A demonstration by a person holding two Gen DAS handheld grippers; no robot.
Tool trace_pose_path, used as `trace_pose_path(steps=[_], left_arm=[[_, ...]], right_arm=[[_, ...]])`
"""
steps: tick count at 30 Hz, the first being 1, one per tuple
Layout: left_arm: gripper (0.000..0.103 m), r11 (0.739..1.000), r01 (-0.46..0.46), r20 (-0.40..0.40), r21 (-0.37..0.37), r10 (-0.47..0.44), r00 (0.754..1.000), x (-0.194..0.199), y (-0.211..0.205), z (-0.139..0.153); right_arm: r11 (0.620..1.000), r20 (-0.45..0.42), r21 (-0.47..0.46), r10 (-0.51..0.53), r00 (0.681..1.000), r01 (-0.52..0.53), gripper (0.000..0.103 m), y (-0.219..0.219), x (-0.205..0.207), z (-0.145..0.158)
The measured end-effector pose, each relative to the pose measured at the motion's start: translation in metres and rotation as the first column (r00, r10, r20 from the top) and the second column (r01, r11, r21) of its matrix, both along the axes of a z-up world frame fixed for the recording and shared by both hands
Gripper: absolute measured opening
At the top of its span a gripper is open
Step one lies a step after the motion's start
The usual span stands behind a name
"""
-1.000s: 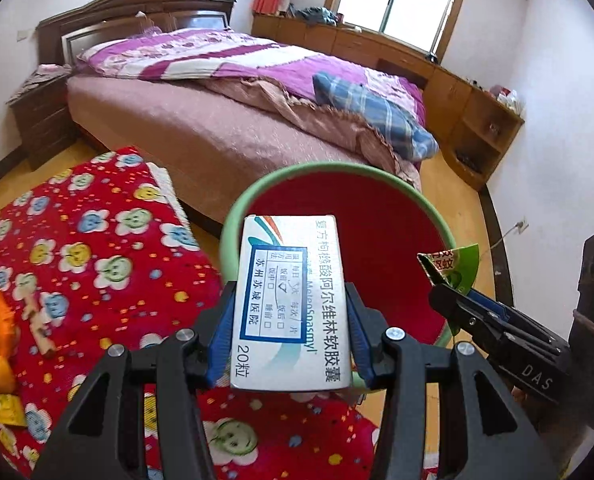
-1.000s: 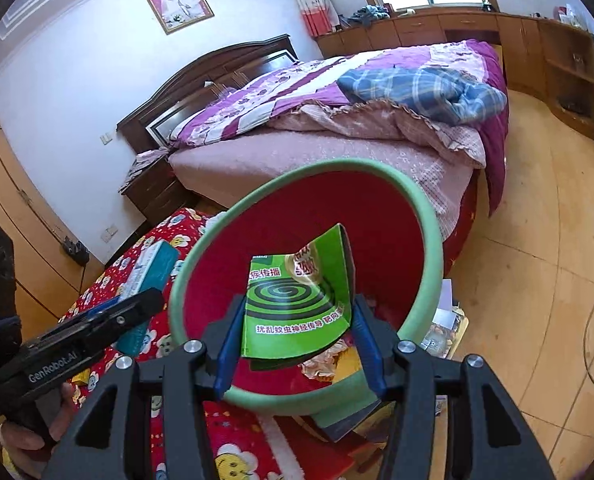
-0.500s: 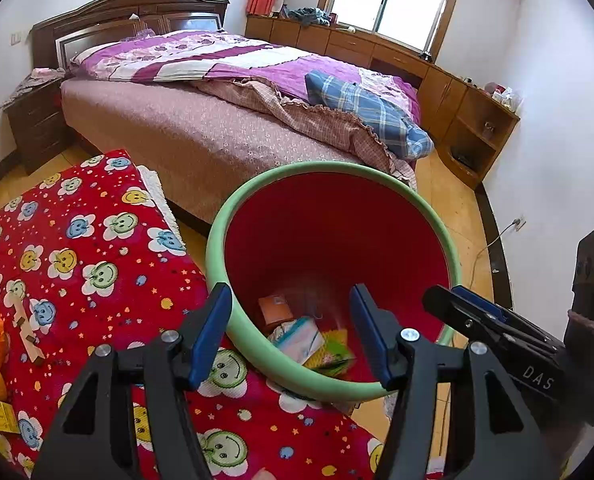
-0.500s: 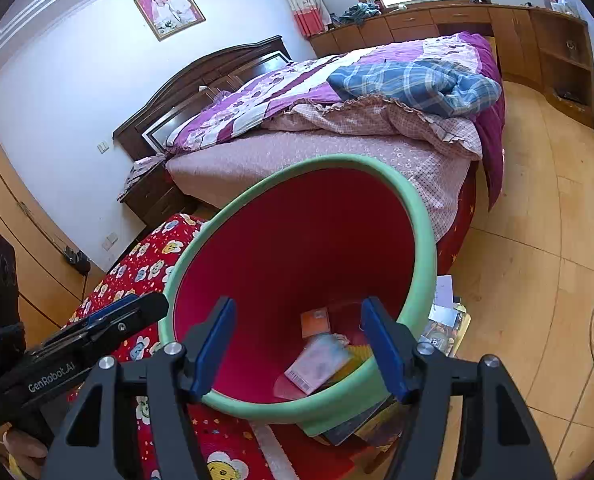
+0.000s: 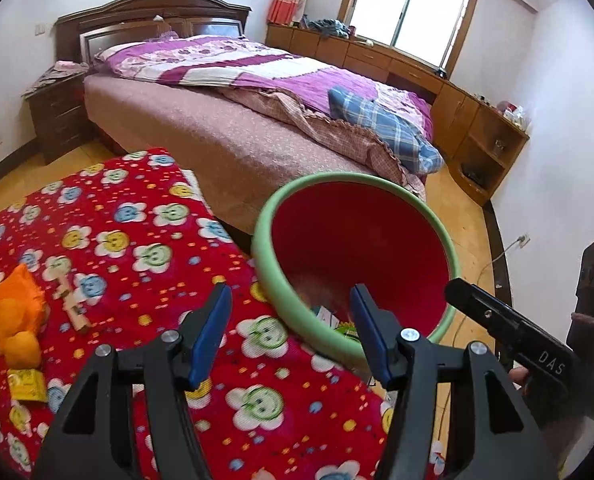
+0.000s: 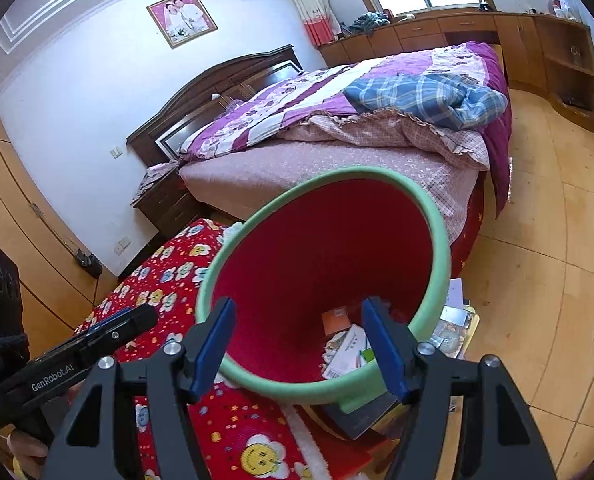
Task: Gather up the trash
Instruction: 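Move both open tools back over the small yellow box on the quilt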
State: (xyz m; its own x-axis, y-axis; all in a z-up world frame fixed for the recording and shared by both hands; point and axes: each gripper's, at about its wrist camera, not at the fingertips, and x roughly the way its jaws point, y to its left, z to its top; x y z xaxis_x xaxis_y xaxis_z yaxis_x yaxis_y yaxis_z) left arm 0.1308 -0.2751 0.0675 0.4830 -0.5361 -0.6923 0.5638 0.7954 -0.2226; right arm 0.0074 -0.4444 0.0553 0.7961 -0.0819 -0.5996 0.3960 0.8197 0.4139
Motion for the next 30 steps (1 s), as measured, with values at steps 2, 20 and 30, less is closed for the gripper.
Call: trace_pose_path(steps=[2,20,30], left_arm=[[0.061,1.000,-0.024,0.002,-0.003,0.024,1.000,-0.001,0.012,0.002],[0.061,0.955,-0.293,-0.039,0.038,0.294,0.955,0.004,0.136,-0.014],[0.062,0.904,-0.420,-0.042,0.086,0.424,0.905,0.017,0.181,-0.042]], right_arm=[[1.000,0.003,0.000,0.009,1.000,-0.009,0.069,0.007,-0.001,0.003],[0.996,-0.019,0.029,0.079,0.997,-0.079,0.071,0.057,0.001,-0.001],[0.995,-0.053,0.039,0.094,0.994,-0.092,0.072,0.070,0.009,-0.012]])
